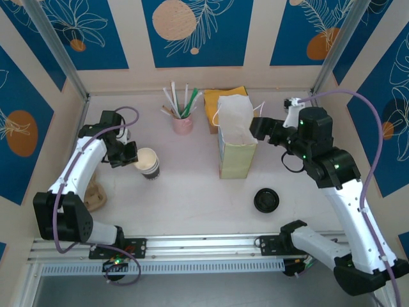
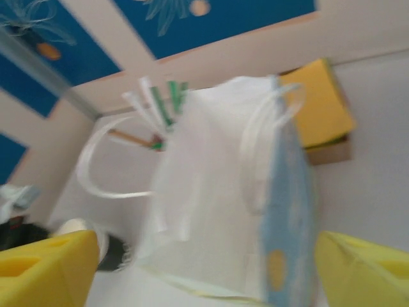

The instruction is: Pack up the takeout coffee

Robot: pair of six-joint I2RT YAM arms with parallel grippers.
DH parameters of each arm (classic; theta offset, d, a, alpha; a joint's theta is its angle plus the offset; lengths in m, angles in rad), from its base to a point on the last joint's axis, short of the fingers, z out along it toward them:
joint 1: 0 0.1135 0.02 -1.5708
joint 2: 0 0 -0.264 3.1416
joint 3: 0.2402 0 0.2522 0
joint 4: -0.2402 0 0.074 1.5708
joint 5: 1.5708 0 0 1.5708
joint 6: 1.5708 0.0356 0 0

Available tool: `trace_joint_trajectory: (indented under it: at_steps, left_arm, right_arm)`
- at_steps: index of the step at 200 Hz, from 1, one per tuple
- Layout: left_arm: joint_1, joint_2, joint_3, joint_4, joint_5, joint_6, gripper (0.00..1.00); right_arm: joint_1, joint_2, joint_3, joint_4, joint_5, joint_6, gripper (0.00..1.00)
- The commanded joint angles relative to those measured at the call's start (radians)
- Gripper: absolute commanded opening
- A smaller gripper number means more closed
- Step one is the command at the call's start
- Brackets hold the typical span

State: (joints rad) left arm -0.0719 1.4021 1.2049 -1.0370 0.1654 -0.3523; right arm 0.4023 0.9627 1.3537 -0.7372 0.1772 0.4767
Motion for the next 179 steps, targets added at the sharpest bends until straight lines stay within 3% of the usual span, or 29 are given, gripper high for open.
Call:
trace_joint_trajectory:
  at_steps: [1,24,39,59,84,128,179]
  left_arm:
    - [0.013,0.012,0.027,-0.026,0.027,0.033,0.06]
    - [0.012,0.014,0.028,-0.029,0.03,0.037,0.06]
    - [0.012,0.016,0.033,-0.032,0.029,0.042,0.07]
    - [0.012,0.018,0.038,-0.038,0.024,0.048,0.07]
    - [0.012,0.021,0.039,-0.038,0.033,0.05,0.07]
    - [0.012,0.023,0.048,-0.044,0.032,0.055,0.07]
    - [0.012,0.015,0.047,-0.049,0.035,0.055,0.07]
  right_arm:
    - [0.143,0.074,0.09,-0.039,-0.008,-0.028,0.75]
    - [0.288,0.186,0.174,-0.039,0.035,-0.022,0.64]
    - [0.369,0.246,0.205,-0.009,0.034,0.005,0.61]
    - [0.445,0.339,0.242,0.04,-0.006,0.042,0.47]
    - [0.519,0.473,0.315,0.045,-0.03,0.071,0.44]
    - [0.543,0.656,0.38,0.064,-0.143,0.208,0.32]
    - [0.541,0.828,0.434,0.117,-0.256,0.287,0.3]
